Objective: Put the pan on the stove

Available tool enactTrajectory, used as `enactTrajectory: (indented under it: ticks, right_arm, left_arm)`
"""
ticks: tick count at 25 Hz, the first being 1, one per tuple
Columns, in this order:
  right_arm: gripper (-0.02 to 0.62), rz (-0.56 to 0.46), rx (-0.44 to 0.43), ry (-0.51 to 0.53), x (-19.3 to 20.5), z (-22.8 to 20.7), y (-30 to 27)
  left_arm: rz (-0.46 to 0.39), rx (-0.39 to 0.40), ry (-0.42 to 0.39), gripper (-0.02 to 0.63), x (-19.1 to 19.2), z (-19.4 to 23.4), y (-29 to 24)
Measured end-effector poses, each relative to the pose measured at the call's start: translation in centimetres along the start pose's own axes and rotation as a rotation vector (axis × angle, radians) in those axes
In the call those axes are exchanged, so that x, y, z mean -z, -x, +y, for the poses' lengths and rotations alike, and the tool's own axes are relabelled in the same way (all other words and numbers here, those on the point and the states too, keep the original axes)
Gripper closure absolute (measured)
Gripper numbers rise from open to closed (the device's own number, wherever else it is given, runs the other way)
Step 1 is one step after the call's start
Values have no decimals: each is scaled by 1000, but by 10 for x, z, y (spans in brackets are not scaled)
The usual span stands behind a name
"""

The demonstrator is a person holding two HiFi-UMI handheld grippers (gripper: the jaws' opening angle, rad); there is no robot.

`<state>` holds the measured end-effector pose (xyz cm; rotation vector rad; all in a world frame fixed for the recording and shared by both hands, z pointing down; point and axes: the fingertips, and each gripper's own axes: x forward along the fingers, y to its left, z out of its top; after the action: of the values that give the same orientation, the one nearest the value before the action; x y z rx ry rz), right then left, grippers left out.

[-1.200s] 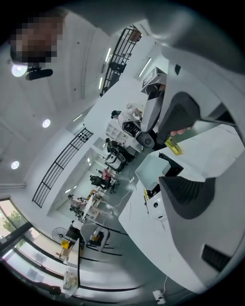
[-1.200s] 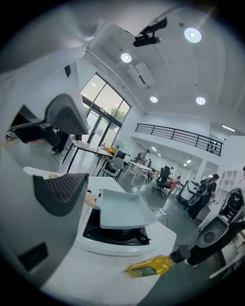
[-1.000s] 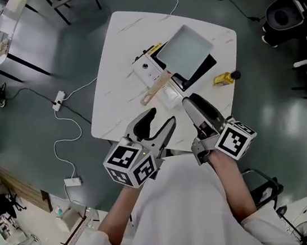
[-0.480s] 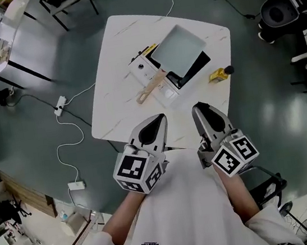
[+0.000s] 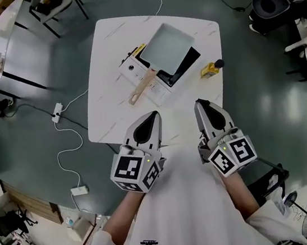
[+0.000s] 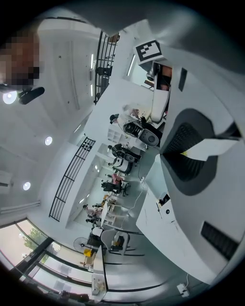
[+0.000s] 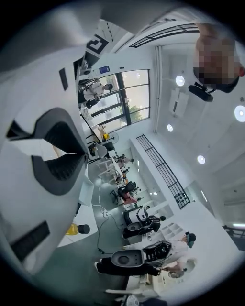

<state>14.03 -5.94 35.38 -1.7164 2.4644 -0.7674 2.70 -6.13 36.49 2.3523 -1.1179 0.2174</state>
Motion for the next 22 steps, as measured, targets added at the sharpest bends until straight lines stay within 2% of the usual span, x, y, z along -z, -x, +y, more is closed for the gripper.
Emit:
enactTrajectory:
  ticks: [8, 22]
  right_arm:
    - [591, 8, 17, 7, 3, -10, 4]
    - [591, 30, 19, 42, 6, -4, 7]
  left_arm:
    - [32, 31, -5, 606, 6, -7, -4]
    - [31, 41, -2, 606, 7, -8, -1]
